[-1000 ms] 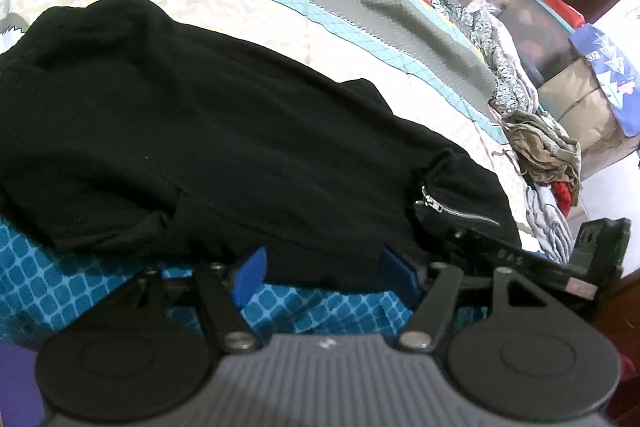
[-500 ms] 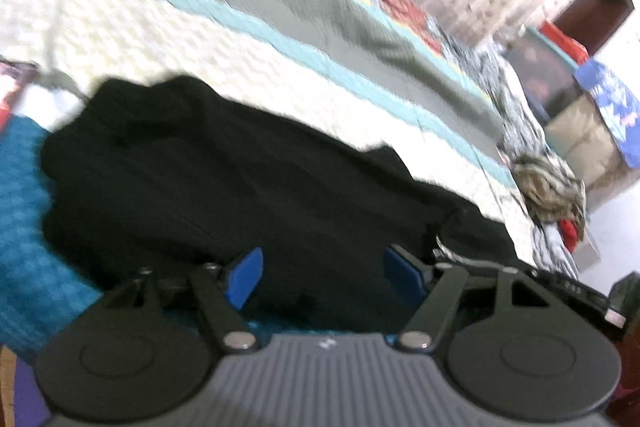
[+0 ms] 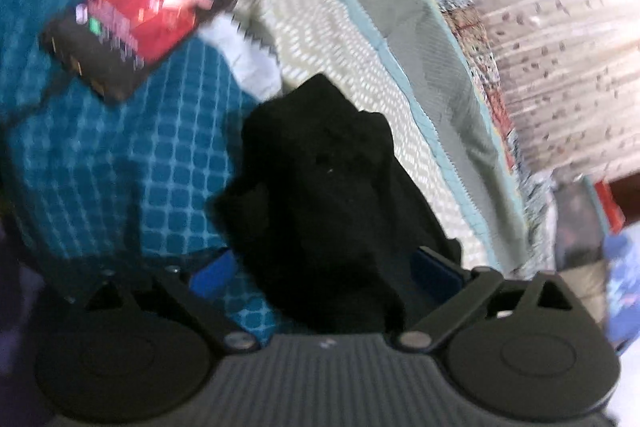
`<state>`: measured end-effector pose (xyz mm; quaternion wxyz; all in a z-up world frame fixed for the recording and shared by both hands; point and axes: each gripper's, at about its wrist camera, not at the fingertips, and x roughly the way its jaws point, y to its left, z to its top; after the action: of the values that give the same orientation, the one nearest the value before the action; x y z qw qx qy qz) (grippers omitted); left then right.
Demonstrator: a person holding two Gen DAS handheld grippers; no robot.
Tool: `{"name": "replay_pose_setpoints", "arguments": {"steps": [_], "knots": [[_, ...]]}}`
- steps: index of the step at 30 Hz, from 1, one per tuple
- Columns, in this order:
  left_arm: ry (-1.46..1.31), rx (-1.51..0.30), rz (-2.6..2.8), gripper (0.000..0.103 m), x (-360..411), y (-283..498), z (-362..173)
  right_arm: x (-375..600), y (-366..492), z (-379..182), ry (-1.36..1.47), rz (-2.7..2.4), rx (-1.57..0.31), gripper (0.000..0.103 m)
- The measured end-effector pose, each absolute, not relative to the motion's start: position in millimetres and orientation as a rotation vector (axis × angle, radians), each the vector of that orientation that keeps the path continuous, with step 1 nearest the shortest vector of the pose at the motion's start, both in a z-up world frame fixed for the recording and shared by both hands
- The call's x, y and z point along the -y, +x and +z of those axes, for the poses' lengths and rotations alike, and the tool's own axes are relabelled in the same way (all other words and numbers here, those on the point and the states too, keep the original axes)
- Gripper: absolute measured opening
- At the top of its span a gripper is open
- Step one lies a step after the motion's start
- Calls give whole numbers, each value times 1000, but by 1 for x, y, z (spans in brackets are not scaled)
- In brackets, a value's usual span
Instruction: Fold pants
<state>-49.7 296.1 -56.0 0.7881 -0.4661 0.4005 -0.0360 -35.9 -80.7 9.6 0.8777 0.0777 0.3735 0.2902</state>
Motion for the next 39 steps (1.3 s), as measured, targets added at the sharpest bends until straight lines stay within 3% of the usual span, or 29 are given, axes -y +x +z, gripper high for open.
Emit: {"name": "replay_pose_setpoints", "arguments": {"steps": [4, 6, 7, 8, 10, 14, 20, 25, 30, 36, 39], "knots": [[-1121, -856, -82, 102, -306, -35, -76, 71, -27, 17, 119, 613, -778, 45], [-1147, -830, -62, 84, -308, -31, -79, 57, -17, 19, 107, 628, -775, 45], [-1123, -830, -50, 48, -308, -29, -78, 51, -12, 21, 101, 638, -770, 45], [-1106, -838, -56, 38, -307, -27, -77, 40, -5, 23, 94, 653, -765, 45], [-1113, -813, -71, 34, -307, -29, -71, 24, 3, 26, 84, 696, -759, 45], [-988, -761, -95, 33, -292, -33, -44, -20, 26, 20, 105, 774, -813, 44], [-828, -766, -162, 33, -257, -22, -14, -35, 47, -28, 338, 783, -1084, 44], [-727, -749, -302, 33, -206, -4, 11, 14, 56, -31, 621, 743, -1112, 42], [-457, -726, -481, 33, -117, 6, 40, 81, 37, -18, 775, 684, -1020, 40], [-232, -884, -598, 48, -37, 11, 18, 147, -17, -7, 575, 505, -1005, 40], [-227, -928, -608, 63, -37, 4, 8, 178, -44, 2, 562, 496, -952, 41]]}}
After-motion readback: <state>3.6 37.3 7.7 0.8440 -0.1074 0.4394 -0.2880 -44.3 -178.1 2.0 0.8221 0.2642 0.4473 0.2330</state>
